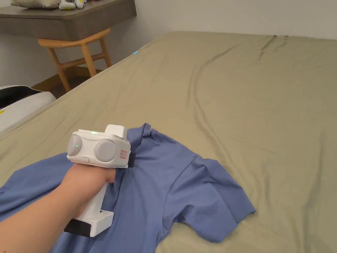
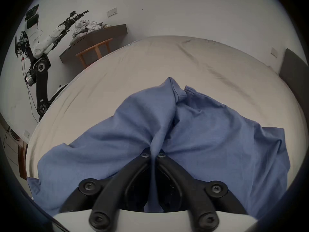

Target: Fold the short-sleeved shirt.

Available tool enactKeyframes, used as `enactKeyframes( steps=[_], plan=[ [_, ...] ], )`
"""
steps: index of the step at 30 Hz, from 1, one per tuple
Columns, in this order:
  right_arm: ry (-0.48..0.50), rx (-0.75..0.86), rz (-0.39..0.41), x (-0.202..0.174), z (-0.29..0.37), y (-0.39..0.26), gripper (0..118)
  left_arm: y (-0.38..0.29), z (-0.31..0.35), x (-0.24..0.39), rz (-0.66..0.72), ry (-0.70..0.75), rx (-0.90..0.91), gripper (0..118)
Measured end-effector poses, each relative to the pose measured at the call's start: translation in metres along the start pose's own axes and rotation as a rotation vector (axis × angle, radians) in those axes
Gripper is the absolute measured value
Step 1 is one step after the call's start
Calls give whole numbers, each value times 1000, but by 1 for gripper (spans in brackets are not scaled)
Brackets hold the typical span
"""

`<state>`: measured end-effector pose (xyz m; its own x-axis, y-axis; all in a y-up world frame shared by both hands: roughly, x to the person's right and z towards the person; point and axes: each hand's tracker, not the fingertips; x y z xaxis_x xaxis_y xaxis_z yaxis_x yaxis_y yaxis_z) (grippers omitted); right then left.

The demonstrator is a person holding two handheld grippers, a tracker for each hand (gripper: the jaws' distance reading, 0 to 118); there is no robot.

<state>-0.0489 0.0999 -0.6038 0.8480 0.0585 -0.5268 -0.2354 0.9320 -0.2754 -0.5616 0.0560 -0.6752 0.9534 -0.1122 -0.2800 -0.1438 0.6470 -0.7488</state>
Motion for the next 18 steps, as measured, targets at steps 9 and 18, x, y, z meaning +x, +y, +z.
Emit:
enactKeyframes(
  steps=[9, 18],
  plan=[
    [-28, 40, 9, 10, 5, 6, 1, 14, 104, -8, 66, -145, 282, 0],
    [-132, 153, -57, 34, 57, 13, 1, 58, 250, 79, -50, -365, 582, 0]
  ],
)
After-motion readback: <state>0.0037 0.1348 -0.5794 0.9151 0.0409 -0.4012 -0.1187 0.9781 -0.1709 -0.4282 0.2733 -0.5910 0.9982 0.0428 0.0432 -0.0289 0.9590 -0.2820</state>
